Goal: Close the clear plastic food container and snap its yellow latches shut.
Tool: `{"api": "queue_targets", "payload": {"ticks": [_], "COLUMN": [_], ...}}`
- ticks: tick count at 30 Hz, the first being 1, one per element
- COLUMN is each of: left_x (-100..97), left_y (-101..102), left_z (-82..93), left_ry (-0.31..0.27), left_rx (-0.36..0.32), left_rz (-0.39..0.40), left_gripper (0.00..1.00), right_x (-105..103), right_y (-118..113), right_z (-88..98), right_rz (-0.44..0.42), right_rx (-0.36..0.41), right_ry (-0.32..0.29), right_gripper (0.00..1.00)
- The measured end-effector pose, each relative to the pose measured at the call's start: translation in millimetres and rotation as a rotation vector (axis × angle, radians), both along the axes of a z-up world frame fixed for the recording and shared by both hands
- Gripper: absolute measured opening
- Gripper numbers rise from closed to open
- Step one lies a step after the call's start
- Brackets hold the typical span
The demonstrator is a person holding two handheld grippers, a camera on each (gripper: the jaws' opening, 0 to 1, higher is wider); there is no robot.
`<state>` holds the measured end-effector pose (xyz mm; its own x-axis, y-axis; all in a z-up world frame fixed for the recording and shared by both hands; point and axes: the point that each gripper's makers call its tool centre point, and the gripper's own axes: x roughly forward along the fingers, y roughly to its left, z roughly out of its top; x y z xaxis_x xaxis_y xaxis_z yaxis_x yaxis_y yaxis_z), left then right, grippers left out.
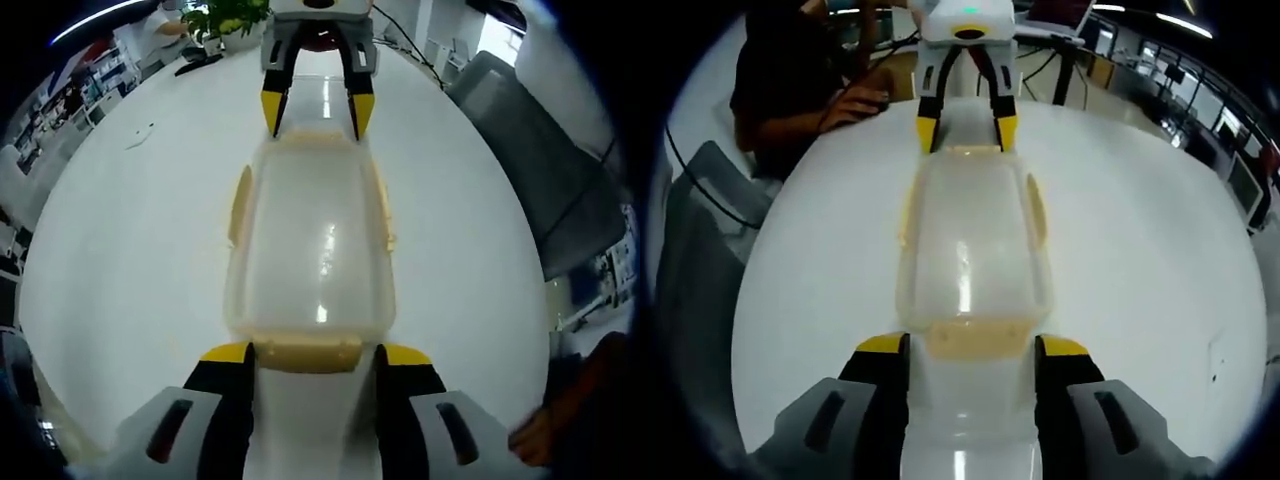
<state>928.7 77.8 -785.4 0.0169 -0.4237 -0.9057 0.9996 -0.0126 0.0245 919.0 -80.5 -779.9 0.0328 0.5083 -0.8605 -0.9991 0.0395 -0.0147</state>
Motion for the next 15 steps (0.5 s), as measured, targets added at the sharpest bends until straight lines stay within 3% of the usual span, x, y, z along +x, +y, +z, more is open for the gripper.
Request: {"api": "queue_targets", "payload": {"ticks": [15], "left_x": [-1.7], "left_y": [-1.8], "left_z": [0.6], "left_ry": [-0.001], "left_rx": [-0.009], "left_rz": [0.000], "left_gripper": [0.37], "right_x": [4.9], "right_y": [2.4], "right_z": [-2.4], "right_rz": [0.042], "right_rx": [-0.019], "right_ry": [-0.031], "right_gripper": [0.36]}}
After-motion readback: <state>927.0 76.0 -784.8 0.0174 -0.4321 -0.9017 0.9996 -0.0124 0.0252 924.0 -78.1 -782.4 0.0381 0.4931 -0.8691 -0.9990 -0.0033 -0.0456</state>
